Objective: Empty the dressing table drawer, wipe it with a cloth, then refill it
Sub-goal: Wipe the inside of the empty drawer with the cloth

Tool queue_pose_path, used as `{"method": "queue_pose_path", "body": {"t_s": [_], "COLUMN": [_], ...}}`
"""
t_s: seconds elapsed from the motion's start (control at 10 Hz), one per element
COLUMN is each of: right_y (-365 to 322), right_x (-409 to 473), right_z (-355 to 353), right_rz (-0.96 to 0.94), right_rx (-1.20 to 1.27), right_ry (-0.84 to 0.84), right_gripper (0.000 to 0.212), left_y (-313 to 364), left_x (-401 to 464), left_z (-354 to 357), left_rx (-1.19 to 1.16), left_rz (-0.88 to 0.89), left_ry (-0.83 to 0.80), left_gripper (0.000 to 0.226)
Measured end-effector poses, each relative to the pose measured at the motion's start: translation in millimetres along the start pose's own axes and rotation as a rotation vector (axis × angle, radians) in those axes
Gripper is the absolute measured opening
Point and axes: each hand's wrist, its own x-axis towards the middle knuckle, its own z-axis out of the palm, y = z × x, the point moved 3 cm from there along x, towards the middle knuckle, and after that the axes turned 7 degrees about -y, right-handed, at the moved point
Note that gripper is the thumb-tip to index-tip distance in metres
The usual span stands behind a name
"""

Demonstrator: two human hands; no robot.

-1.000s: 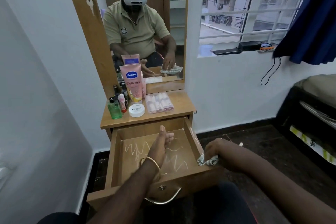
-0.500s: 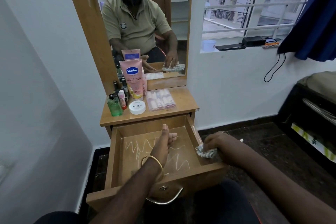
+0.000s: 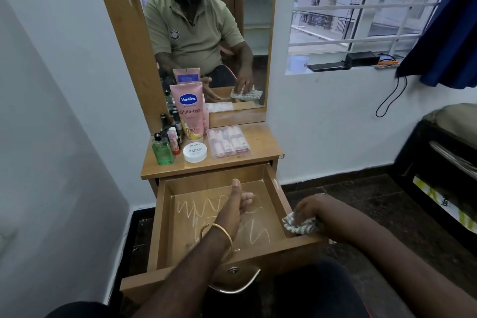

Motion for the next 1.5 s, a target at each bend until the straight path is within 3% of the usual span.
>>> {"method": "queue_pose_path", "body": {"t_s": [0.1,0.3,0.4,0.7,0.8,1.0,1.2,1.4,1.5], "right_y": [-1.0,-2.2,-8.3,-14.8,-20.1,-33.8,-37.2,-37.2,-36.7], "right_x": [24.0,85.8,85.5,69.8,94.8,114.5,78.3,40.2,64.9], "right_z": [-2.5,-19.7,-21.3,-6.6,-14.8,-23.5,-11.0,0.8,-7.0], "right_rz": [0.022,0.137,0.174,0.288,0.29,0.311,0.285,0.305,0.31], "right_rx": [0.03,-0.07,-0.078,-0.187,-0.183,-0.258,-0.218,-0.284,-0.231], "right_ry": [0.155,0.331,0.325,0.101,0.271,0.321,0.287,0.063,0.179], "right_gripper": [0.047,0.045,0.042,0.035,0.037,0.027,0.032,0.039,0.035], "left_y": [-0.9,-1.0,-1.9,-5.0,-6.4,-9.1,-9.9,-10.4,-11.5], "left_x": [2.7,-3.5,-3.3,3.4,2.7,3.1,4.5,6.7,7.1], "left_z": [0.4,-0.5,-1.8,-1.2,-1.6,-2.0,-2.4,-2.7,-2.2], "left_rx": [0.026,0.049,0.036,0.005,0.022,0.055,0.048,0.057,0.067], "left_rz": [0.03,0.06,0.05,0.013,0.012,0.008,-0.005,-0.001,-0.008], "left_ry": [0.038,0.078,0.083,0.05,0.056,0.072,0.073,0.062,0.075], "left_gripper": [0.072,0.068,0.068,0.072,0.067,0.069,0.063,0.07,0.067]}}
